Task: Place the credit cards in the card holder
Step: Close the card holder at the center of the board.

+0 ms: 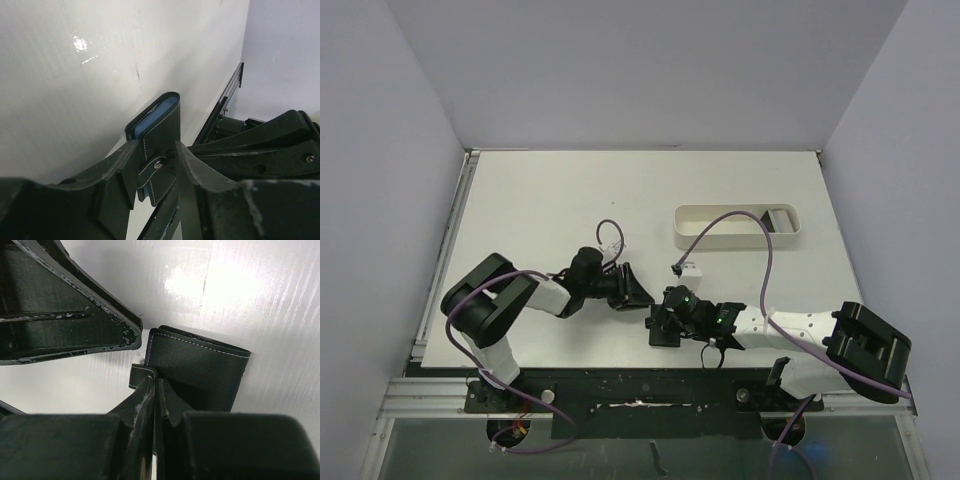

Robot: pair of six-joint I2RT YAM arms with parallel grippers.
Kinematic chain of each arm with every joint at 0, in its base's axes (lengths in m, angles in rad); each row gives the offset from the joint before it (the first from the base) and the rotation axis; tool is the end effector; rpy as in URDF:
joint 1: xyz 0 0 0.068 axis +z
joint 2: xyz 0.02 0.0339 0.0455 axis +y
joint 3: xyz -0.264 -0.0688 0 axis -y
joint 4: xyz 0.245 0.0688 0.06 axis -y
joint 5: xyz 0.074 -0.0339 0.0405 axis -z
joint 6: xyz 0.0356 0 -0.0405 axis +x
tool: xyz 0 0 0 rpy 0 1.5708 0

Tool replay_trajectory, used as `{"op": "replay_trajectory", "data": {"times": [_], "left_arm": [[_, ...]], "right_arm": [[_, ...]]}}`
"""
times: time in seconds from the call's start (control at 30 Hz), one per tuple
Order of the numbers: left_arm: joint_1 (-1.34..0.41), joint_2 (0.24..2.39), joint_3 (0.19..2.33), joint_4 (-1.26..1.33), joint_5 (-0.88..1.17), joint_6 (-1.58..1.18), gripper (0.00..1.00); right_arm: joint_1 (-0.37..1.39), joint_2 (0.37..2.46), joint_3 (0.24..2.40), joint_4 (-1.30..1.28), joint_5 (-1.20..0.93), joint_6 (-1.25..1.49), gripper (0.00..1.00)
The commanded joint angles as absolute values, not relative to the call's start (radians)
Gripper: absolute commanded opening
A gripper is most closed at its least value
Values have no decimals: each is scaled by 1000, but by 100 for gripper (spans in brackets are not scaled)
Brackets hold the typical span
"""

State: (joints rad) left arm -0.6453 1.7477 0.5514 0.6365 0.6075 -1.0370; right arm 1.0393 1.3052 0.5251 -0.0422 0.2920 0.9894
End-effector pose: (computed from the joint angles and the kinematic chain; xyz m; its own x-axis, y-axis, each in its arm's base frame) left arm 0.2270 -0.1963 0.1125 -0.9737 -0.1518 -0.1702 0.0827 0.4607 -0.8837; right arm 0.1308 0.2022 0.1594 -0.8109 0.1999 -0.5500 -0.0885 0.8872 0.4529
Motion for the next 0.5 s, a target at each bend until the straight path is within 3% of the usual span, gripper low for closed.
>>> {"op": "replay_trajectory", "data": {"times": [0.0, 0.33, 0.47], "left_arm": [[-654, 1776, 568, 695, 600, -1023, 34], [-680, 1828, 587, 695, 594, -1017, 34], [-693, 1843, 592, 690, 581, -1024, 28]], "right_arm": [[1032, 1298, 521, -8, 305, 1000, 0], [1031, 1305, 523, -6, 307, 1002, 0], [1032, 1301, 522, -8, 308, 1002, 0]]}}
